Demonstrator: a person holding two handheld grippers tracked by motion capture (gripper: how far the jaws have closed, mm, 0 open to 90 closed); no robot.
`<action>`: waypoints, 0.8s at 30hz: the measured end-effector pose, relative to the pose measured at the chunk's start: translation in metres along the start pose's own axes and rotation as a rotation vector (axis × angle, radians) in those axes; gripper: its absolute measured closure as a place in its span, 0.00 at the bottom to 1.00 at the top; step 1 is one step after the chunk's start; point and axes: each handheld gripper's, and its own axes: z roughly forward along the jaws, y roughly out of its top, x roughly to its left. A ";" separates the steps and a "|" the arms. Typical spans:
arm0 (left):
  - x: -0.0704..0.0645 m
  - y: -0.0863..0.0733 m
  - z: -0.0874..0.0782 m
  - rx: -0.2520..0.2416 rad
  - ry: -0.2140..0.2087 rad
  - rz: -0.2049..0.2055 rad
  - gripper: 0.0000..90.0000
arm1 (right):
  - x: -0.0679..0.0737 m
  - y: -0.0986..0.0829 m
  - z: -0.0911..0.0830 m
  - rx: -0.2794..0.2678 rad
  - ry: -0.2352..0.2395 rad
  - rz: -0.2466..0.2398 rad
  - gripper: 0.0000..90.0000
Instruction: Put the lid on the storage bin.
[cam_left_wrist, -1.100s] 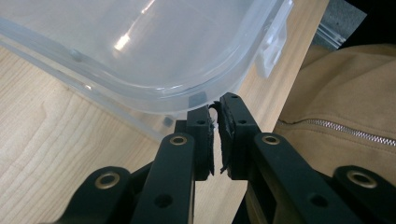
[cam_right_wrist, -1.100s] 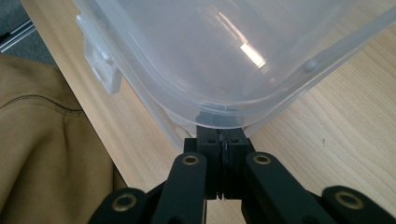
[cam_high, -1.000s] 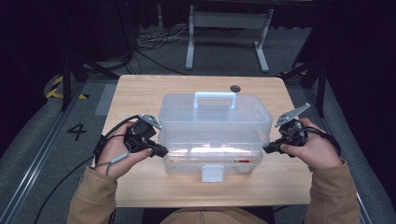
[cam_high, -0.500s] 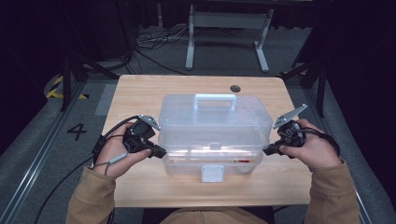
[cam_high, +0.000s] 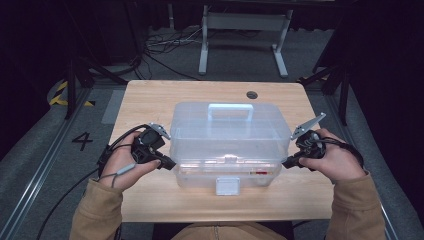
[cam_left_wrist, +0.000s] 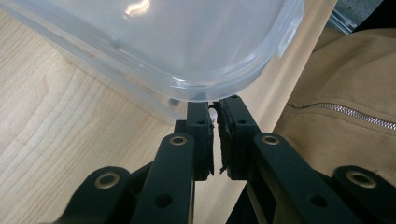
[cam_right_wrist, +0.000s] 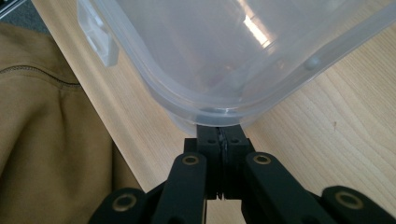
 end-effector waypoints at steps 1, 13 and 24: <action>0.000 0.000 0.001 0.001 -0.001 -0.003 0.92 | 0.000 0.000 0.001 0.005 0.001 -0.003 0.99; 0.002 -0.001 0.003 0.031 0.002 -0.010 0.93 | -0.001 -0.001 0.005 0.038 0.011 -0.002 0.99; 0.003 -0.001 0.008 0.063 -0.003 -0.018 0.92 | -0.002 -0.001 0.009 0.073 0.024 -0.015 0.98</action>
